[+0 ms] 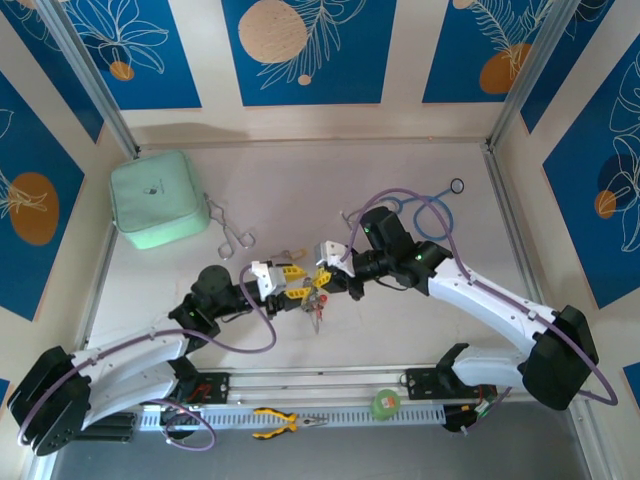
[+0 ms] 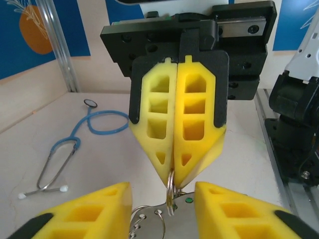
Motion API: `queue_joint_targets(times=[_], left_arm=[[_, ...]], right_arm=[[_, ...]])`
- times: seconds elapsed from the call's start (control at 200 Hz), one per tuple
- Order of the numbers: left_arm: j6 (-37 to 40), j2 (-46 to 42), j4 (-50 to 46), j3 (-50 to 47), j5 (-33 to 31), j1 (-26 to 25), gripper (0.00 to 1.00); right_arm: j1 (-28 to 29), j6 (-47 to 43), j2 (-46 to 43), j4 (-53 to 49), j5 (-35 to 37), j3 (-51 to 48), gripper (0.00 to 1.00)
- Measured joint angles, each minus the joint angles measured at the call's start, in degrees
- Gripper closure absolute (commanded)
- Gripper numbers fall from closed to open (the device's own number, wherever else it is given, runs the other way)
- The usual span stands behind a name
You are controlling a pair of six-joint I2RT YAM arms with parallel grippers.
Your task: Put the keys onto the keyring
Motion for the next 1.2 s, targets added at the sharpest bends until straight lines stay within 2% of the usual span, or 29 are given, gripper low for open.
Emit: queue_joint_targets(times=[0.215,0.36,0.54,0.68,0.82,0.84,0.905,0.96,1.2], left_arm=[[6.3,-1.8,-12.0,3.7,-1.6,0.0,0.69],[8.5,-2.0,-15.7,4.6,-1.6,0.0,0.75],[10.1,-2.0,-17.8,4.9,-0.9,0.0,0.85],[10.2,-2.0,-18.3,5.0,0.2,0.0,1.0],[10.2,-2.0,-18.3,5.0,0.6,0.0,1.0],[10.2,-2.0,-18.3,5.0,0.6,0.0,1.0],[10.0,-2.0,-17.9,5.0,0.7,0.0,1.0],[9.6,-2.0,-17.0,5.0,0.8,0.0,1.0],[8.3,-2.0,-15.7,3.7,0.5,0.0,1.0]], right_arm=[[4.7,-5.0,3.3,-8.8,9.5,6.4,1.0],[7.0,-7.1,4.9,-12.7,14.2,9.3,1.0],[8.0,-7.5,6.0,-13.8,15.9,10.5,1.0],[8.0,-6.8,6.0,-13.8,15.8,10.5,1.0],[7.5,-5.0,5.8,-13.2,14.6,10.0,1.0],[7.3,-4.7,5.6,-12.9,14.2,9.7,0.99],[6.5,-3.7,4.8,-11.3,12.8,8.3,0.8],[5.3,-2.3,3.8,-9.0,11.0,6.6,0.71],[0.3,0.6,0.2,-0.9,5.0,-0.1,0.7]])
